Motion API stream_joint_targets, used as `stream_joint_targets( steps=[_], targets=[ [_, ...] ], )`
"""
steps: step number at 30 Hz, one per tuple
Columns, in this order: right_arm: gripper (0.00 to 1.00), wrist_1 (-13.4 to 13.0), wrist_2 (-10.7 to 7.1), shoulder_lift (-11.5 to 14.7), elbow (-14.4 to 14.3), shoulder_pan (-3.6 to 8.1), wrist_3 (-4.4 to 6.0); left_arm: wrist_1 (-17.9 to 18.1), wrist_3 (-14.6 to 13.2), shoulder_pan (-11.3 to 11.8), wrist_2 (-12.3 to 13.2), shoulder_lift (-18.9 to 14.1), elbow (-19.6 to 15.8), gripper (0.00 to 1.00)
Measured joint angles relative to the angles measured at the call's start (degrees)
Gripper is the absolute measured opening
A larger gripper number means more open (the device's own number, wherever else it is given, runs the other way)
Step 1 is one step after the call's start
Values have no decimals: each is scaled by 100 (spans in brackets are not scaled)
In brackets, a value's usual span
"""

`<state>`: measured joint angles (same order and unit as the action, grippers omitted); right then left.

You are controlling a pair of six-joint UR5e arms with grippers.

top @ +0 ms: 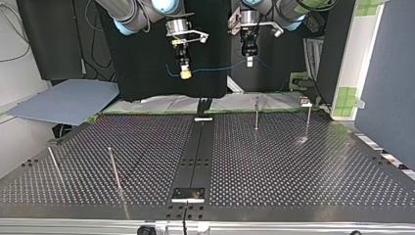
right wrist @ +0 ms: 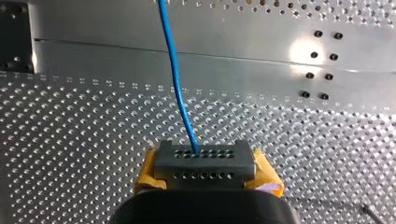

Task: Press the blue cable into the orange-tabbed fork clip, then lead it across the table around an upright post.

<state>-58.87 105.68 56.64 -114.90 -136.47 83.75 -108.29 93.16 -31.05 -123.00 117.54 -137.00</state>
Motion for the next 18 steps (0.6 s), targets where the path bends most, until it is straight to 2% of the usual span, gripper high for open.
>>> stream_joint_targets(
  steps=[3, 6, 13, 18],
  targets=[
    [0, 127, 129, -131, 128, -127, -108, 0, 0, 0, 0, 0, 0, 0],
    [0, 208, 280, -280, 279, -209, -155, 0, 0, 0, 0, 0, 0, 0],
    [0, 242, 625, -651, 608, -242, -172, 0, 0, 0, 0, 0, 0, 0],
    [0, 243, 700, -949, 667, -243, -173, 0, 0, 0, 0, 0, 0, 0]
  ],
)
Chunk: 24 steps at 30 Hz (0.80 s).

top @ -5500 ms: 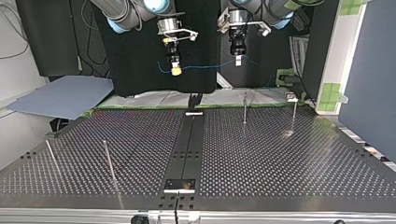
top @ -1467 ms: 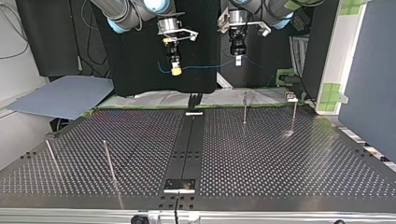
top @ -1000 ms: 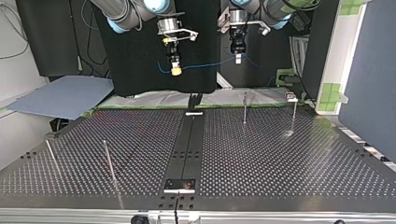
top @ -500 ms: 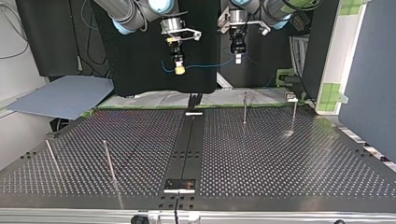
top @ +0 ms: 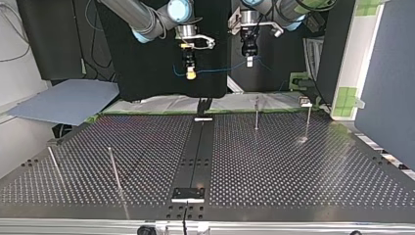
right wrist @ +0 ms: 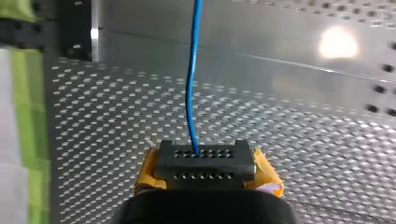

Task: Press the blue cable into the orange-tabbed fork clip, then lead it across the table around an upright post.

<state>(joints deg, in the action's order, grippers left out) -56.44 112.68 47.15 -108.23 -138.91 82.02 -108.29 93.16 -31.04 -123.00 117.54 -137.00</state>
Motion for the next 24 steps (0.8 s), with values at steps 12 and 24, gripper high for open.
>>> stream_joint_targets(
  steps=[12, 24],
  targets=[
    [0, 216, 30, -213, 201, -41, 200, 237, -21, 63, -13, -125, -273, 0],
    [0, -62, -388, 233, 416, -30, 786, 123, 289, 226, 139, -764, -584, 0]
  ],
)
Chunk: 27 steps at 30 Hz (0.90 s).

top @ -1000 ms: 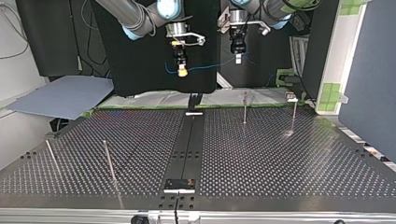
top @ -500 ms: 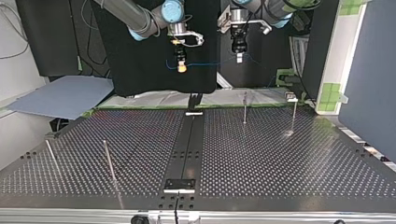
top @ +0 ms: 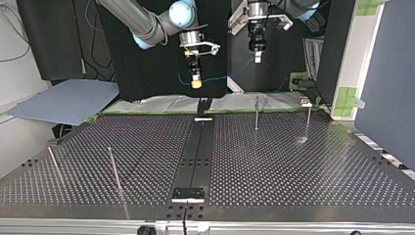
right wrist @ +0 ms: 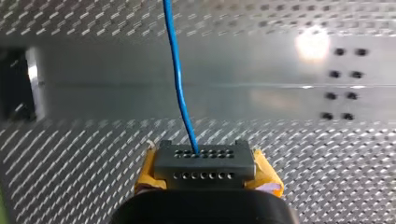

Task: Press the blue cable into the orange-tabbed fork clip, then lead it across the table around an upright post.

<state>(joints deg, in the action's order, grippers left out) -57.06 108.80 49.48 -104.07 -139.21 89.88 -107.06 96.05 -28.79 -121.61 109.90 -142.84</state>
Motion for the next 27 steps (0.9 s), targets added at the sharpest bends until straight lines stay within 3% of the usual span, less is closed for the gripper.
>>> stream_joint_targets(
  steps=[5, 14, 18, 27],
  targets=[
    [0, -157, -205, -214, 198, 9, 194, 259, -20, 109, 43, 57, 22, 0],
    [0, -226, -267, -720, 490, 41, 254, 612, -12, 289, 218, 533, 366, 0],
    [0, -108, -285, -956, 685, 91, 266, 623, -12, 429, 276, 767, 424, 0],
    [0, 335, -326, -1435, 1082, 244, 272, 572, -73, 885, 678, 1250, 410, 0]
  ],
)
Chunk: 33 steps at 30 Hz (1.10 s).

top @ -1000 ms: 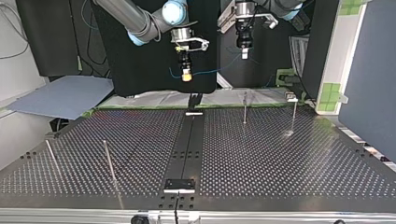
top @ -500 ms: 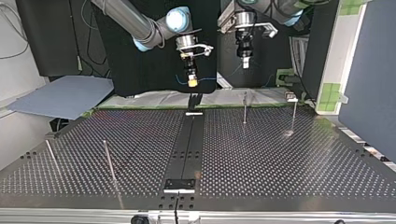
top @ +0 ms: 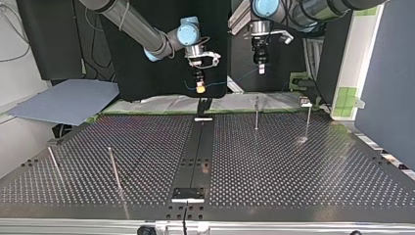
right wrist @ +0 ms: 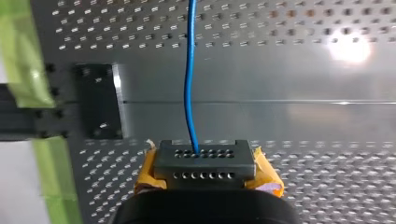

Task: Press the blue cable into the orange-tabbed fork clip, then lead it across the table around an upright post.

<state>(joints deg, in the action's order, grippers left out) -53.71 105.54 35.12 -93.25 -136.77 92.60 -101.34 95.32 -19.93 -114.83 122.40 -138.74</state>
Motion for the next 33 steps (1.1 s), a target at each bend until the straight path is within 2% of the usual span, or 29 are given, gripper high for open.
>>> stream_joint_targets(
  steps=[5, 13, 17, 21, 25, 33],
  targets=[
    [0, 172, -79, -158, 158, 65, 3, -8, -10, 221, 172, 183, 6, 0],
    [0, 258, -158, -177, 275, 103, -2, -39, 24, 551, 565, 214, 88, 0],
    [0, 415, -305, -180, 442, 129, -13, -69, 132, 762, 775, 216, 122, 0],
    [0, 553, -377, -179, 631, 160, -1, -183, 190, 950, 985, 217, 221, 0],
    [0, 579, -423, -182, 732, 193, 4, -398, 198, 1018, 1193, 219, 390, 0],
    [0, 451, -650, -190, 776, 301, 37, -660, 222, 1042, 1324, 223, 544, 0]
  ],
)
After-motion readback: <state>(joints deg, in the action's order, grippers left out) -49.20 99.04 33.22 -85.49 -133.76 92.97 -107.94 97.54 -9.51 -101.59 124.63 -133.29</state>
